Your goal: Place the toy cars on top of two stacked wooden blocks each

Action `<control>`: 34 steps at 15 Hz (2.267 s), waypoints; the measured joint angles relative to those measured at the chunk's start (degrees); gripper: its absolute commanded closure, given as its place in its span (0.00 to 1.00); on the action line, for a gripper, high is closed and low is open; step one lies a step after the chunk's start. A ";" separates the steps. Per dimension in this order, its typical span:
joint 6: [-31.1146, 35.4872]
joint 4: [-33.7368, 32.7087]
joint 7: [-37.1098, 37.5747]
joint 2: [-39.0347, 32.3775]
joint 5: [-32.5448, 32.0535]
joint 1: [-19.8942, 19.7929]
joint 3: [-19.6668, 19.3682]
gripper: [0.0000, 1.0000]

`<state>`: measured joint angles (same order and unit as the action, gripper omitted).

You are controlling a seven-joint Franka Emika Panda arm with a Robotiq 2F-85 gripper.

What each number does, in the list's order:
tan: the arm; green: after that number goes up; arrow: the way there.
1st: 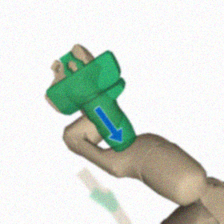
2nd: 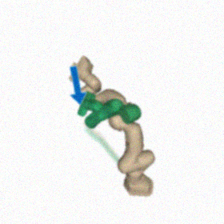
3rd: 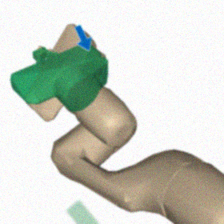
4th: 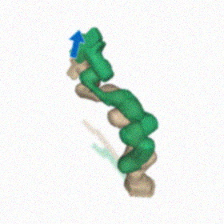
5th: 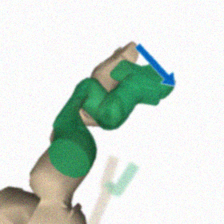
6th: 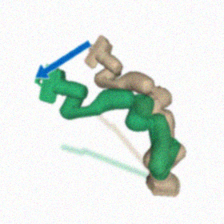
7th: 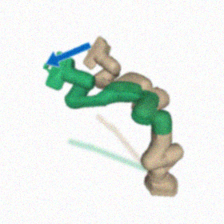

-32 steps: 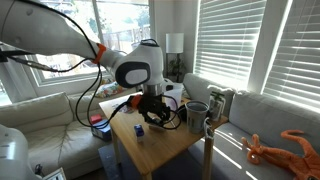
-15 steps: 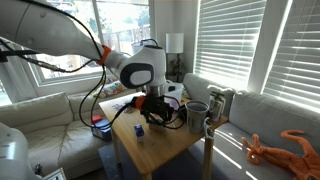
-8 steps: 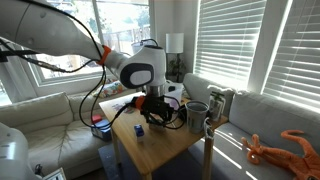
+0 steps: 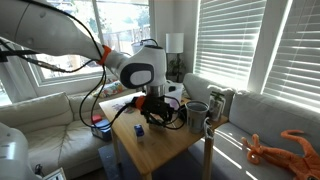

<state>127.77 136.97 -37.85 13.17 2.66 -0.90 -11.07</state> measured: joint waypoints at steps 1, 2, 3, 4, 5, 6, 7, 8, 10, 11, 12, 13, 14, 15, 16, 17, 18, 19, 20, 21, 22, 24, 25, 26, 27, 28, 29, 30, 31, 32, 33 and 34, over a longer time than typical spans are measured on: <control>0.00 0.00 0.00 0.00 0.00 0.00 0.00 0.39; 0.00 0.00 0.00 0.00 0.00 -0.01 0.00 0.39; 0.00 0.00 0.00 0.00 0.00 -0.01 0.00 0.39; 0.00 0.00 0.00 0.00 0.00 -0.01 0.00 0.39; 0.00 0.00 0.00 0.00 0.00 -0.02 0.00 0.39; 0.00 0.00 0.00 0.00 0.00 -0.03 0.00 0.27; -0.04 -0.01 0.00 0.00 0.00 -0.04 0.00 0.03; -0.06 -0.02 0.00 -0.01 0.00 -0.06 0.00 0.03; -0.27 -0.02 0.00 -0.14 0.00 -0.15 -0.01 0.00; -0.34 -0.02 -0.09 -0.30 0.00 -0.24 -0.01 0.00; -0.36 -0.02 -0.14 -0.49 0.00 -0.34 -0.01 0.00; -0.37 -0.02 -0.18 -0.69 0.00 -0.43 -0.01 0.00; -0.37 -0.02 -0.21 -0.85 0.00 -0.50 -0.01 0.00; -0.37 -0.02 -0.22 -0.98 0.00 -0.55 -0.02 0.00; -0.37 -0.02 -0.23 -1.08 0.00 -0.59 -0.02 0.00; -0.37 -0.02 -0.24 -1.12 0.00 -0.63 -0.03 0.00; -0.37 -0.02 -0.24 -1.12 0.00 -0.68 -0.04 0.00; -0.37 -0.03 -0.24 -1.12 0.00 -0.75 -0.04 0.00; -0.37 -0.05 -0.24 -1.10 0.00 -0.83 -0.04 0.00; -0.37 -0.09 -0.24 -1.03 0.00 -0.93 -0.04 0.00; -0.39 -0.16 -0.24 -0.87 0.00 -1.03 -0.04 0.00; -0.80 -0.34 -0.24 -0.11 -0.32 -1.28 -0.04 0.00; -1.18 -0.40 -0.23 0.55 -0.58 -1.44 -0.04 0.00; -1.77 -0.44 -0.17 1.39 -0.89 -1.62 -0.04 0.00; -2.53 -0.48 -0.17 2.41 -1.14 -1.83 -0.05 0.00; -3.23 -0.52 -0.16 3.41 -1.37 -1.99 -0.05 0.00; -3.95 -0.54 -0.08 4.39 -1.65 -2.08 -0.05 0.00; -4.63 -0.56 -0.01 5.30 -1.76 -2.10 -0.05 0.00; -5.23 -0.57 0.23 6.13 -1.76 -2.10 -0.04 0.00; -5.96 -0.60 0.85 6.99 -1.76 -2.10 -0.03 0.00; -6.87 -0.64 2.27 7.87 -1.76 -2.11 -0.01 0.00; -7.81 -0.66 4.38 8.86 -1.76 -2.13 0.04 0.00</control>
<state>119.96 136.31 -33.46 22.03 0.90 -3.04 -11.03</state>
